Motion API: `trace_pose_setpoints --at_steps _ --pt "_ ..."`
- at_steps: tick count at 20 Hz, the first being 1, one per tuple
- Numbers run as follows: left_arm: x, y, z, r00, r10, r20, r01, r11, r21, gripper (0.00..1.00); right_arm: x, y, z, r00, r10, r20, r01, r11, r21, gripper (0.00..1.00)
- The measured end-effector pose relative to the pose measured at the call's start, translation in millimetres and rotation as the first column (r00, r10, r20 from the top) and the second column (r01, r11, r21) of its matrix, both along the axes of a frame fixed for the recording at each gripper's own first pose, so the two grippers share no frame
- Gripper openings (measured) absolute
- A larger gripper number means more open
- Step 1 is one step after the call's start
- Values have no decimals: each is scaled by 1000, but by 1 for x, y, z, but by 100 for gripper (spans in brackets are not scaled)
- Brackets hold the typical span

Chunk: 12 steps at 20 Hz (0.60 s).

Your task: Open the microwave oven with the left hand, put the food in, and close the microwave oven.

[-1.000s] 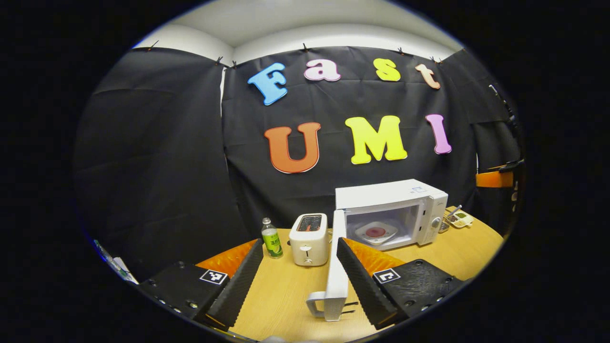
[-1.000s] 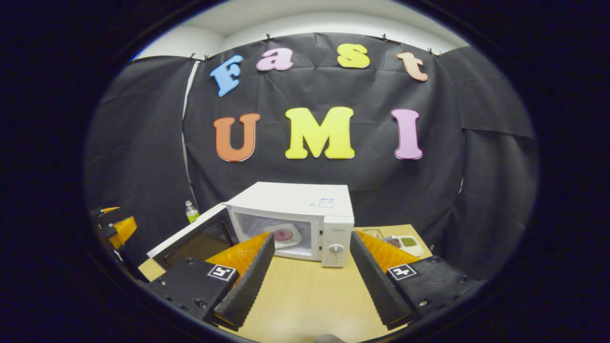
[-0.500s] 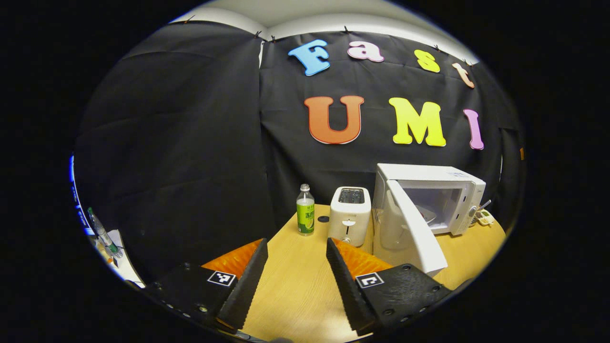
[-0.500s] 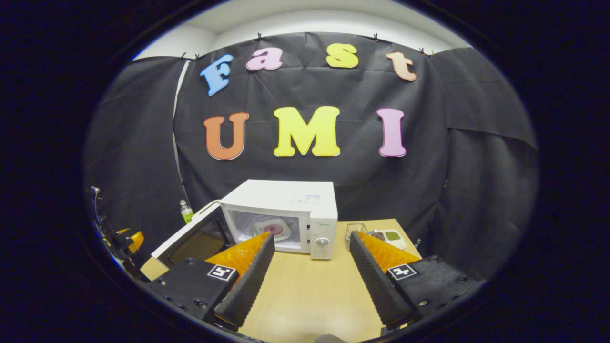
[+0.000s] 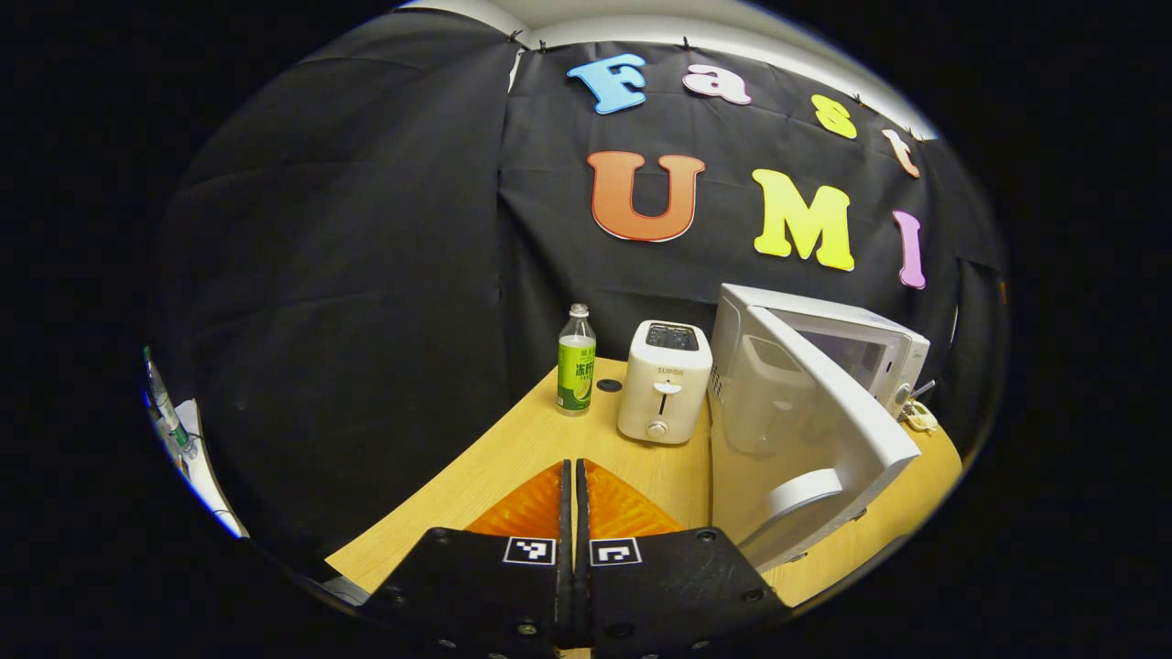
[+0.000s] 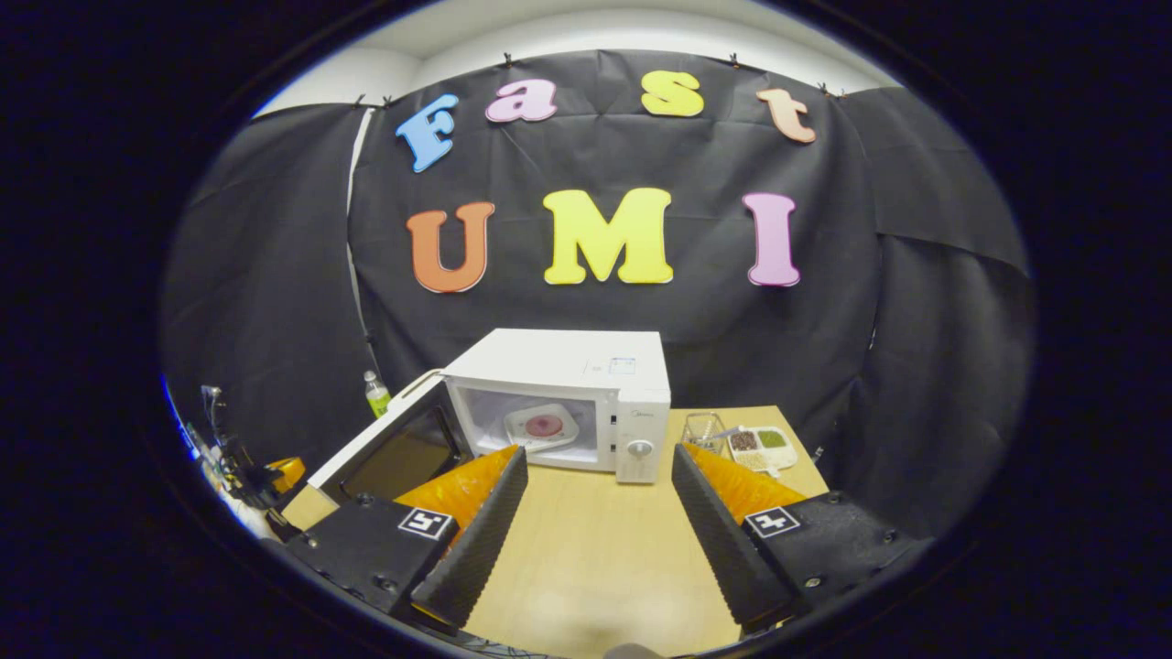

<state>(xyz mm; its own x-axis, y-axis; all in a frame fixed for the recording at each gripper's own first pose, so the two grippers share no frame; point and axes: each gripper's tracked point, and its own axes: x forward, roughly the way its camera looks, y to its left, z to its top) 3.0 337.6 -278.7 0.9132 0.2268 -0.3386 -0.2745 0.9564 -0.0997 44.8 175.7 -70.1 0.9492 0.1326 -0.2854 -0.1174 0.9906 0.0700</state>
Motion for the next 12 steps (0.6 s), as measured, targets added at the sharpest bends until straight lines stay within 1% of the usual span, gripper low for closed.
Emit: trace_pose_setpoints --at_steps 1,2,3,6,7,9,10,12 --pt "2 -2 0 1000 4 6 -4 1000 -1 0 -2 -4 -3 1000 -4 -10 4 1000 1 100" --pt "4 -6 1 1000 -1 18 1 1000 3 0 -4 -7 -3 1000 -11 -14 11 1000 5 92" --pt "6 -10 2 1000 -8 23 8 1000 19 0 -5 -13 -3 1000 -21 -19 21 1000 6 100" --pt "16 -28 -6 997 -72 12 71 996 55 0 -13 -27 -6 998 -50 -28 50 999 2 100" --pt "19 -34 -8 996 -93 8 92 994 59 0 -17 -30 -8 998 -54 -34 54 999 1 92" --pt "23 -46 -12 992 -127 0 127 990 58 0 -21 -38 -9 997 -65 -39 65 998 -5 92" --pt "24 -52 -12 991 -136 0 136 989 57 0 -24 -41 -9 997 -70 -38 70 998 -2 100" --pt "26 -63 -12 987 -159 7 159 986 51 0 -27 -45 -11 996 -81 -44 81 997 -2 100"
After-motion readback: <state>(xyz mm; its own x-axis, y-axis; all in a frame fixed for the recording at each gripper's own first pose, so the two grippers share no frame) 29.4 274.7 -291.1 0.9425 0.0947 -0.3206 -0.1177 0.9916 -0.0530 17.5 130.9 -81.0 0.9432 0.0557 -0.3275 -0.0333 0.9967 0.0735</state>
